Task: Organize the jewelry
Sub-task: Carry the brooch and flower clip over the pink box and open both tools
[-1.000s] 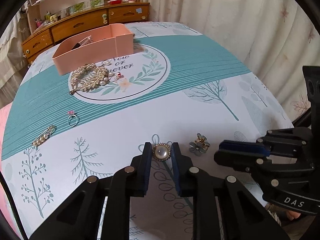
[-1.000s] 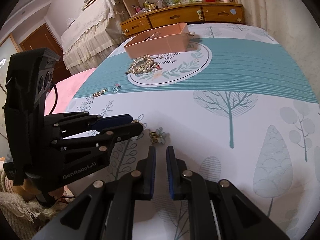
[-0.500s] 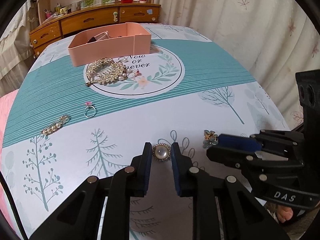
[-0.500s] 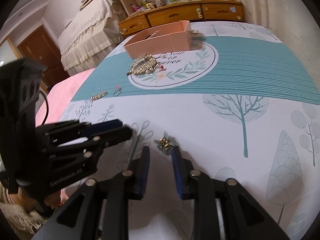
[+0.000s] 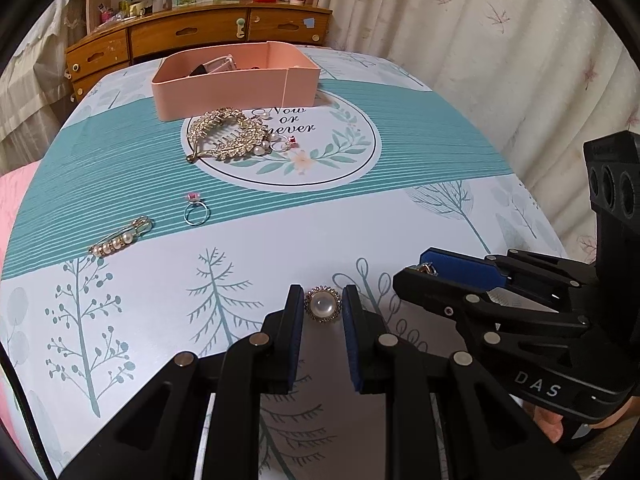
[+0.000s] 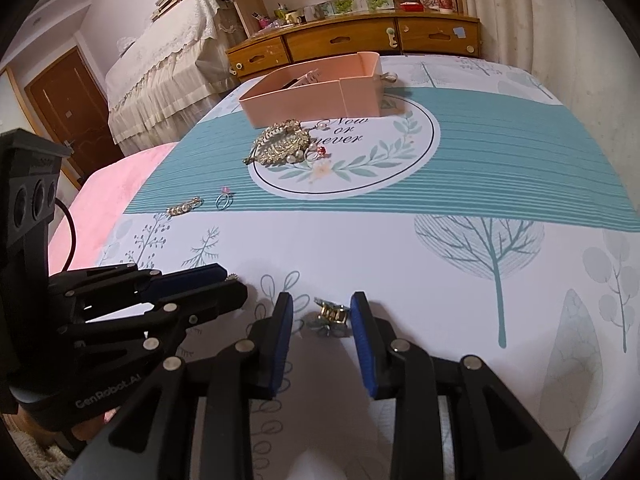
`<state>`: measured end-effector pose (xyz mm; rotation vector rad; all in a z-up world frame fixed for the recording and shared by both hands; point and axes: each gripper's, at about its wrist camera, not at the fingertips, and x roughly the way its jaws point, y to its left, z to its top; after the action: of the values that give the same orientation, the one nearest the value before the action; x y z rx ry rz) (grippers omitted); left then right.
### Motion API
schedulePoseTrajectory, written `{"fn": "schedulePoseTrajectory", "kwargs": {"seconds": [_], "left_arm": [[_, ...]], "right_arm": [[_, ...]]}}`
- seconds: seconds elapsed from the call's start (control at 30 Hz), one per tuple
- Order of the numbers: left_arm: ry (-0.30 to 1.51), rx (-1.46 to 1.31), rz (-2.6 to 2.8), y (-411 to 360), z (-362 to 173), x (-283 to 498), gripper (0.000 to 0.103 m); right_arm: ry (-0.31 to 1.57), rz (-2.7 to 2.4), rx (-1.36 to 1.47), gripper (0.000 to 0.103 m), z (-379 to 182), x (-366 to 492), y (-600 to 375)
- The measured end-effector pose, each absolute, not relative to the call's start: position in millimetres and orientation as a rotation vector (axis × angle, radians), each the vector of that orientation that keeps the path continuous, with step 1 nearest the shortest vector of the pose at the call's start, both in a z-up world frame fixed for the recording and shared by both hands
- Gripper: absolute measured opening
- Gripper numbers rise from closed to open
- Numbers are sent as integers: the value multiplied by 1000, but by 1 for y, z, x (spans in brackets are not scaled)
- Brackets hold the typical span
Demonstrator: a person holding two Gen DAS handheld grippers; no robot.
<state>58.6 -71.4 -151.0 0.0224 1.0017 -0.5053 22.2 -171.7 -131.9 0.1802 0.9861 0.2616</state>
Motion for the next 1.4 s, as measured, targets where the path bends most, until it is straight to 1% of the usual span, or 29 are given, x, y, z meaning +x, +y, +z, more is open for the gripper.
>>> {"fn": "schedulePoseTrajectory", "kwargs": {"seconds": [0.03,0.07,0.1,0.33,0.5,0.63,0.9,1.03,1.13,1.2,1.4], "left_arm": [[1001,22,-505,-71,-151,59,17],[998,21,-504,-71,-150,58,17],[995,21,-505,-71,-149,58,17],[984,21,-502,-69,-144,58,17],[1001,-16,-523,-65,-132,67,17],[987,-33,-539,-60,-102,85,17],[892,28,-490,-49,-12,144,17],[850,73,-448,-52,23,181,17],[860,67,-415,-55,31,218,17],[880,67,-399,-58,25,243,17],[1012,63,-360,-72,-35,298,17]], "right_arm": [[984,259,175,28,-132,23,-171],[984,261,173,21,-132,23,-171],[984,265,173,20,-133,23,-171],[980,288,148,20,-129,20,-167],[979,333,194,20,-110,33,-172],[937,369,231,20,-68,65,-183],[805,393,238,20,31,135,-189],[786,386,261,20,56,178,-189],[784,352,269,20,57,211,-189],[814,339,298,20,44,235,-191],[973,291,366,20,-28,287,-194]]}}
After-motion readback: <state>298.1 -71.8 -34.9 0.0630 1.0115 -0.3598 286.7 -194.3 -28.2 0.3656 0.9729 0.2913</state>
